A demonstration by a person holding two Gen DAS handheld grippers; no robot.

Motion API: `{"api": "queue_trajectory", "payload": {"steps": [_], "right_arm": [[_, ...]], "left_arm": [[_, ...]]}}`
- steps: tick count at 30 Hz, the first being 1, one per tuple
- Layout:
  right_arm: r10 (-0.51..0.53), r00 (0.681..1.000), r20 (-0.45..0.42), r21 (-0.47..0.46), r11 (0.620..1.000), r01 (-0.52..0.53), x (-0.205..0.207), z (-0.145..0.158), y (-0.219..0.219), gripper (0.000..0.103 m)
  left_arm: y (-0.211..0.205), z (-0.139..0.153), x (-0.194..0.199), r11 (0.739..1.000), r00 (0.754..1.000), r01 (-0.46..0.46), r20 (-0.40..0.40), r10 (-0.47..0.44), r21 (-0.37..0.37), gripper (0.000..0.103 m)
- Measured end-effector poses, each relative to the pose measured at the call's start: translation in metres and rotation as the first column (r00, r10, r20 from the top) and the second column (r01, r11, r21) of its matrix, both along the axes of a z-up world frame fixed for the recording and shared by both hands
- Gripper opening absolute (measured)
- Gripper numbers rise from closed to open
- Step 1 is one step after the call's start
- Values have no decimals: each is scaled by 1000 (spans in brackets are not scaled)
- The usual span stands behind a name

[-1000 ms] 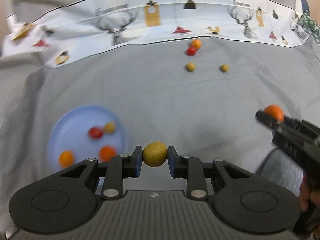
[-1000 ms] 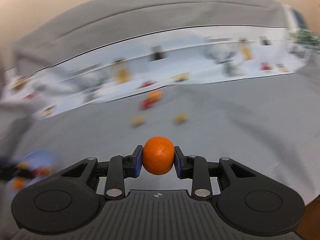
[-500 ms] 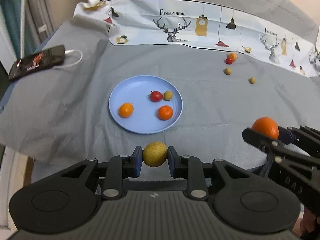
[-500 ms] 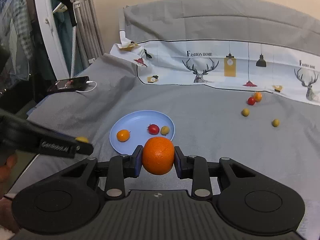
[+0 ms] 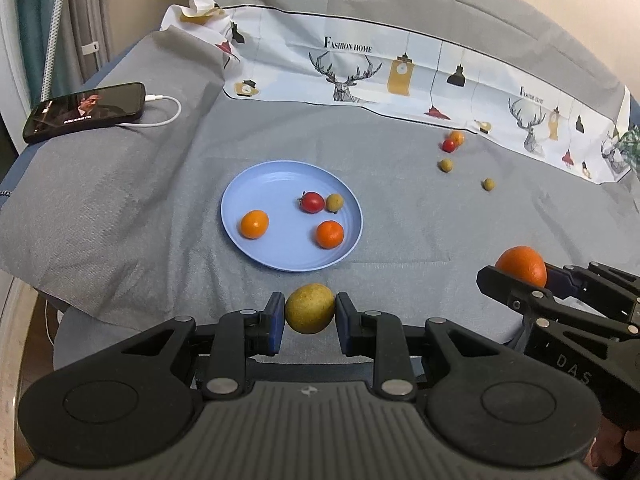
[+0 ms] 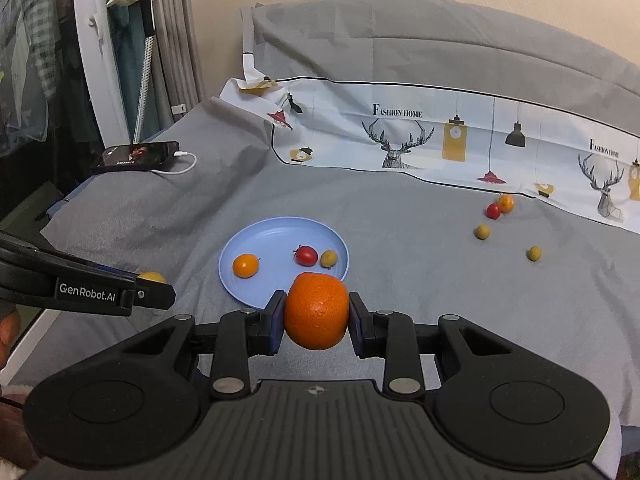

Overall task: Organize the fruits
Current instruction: 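Carry the yellow fruit and orange over the blue plate with both tools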

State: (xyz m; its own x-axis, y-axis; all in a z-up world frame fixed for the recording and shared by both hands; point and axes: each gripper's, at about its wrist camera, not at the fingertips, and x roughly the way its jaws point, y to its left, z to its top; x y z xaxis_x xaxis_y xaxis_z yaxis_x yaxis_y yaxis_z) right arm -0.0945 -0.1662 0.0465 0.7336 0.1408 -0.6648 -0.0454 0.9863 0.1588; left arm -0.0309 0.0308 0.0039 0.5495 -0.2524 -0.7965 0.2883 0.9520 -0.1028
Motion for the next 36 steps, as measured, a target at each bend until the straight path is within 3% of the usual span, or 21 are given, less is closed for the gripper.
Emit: {"api": "queue_trajectory", "payload": {"steps": [36], "right_arm": [[31, 999, -17, -26, 999, -31, 8, -2, 9, 33]], "left_arm": [[5, -4, 8, 1000, 1000, -23, -15, 23, -6, 29]]}}
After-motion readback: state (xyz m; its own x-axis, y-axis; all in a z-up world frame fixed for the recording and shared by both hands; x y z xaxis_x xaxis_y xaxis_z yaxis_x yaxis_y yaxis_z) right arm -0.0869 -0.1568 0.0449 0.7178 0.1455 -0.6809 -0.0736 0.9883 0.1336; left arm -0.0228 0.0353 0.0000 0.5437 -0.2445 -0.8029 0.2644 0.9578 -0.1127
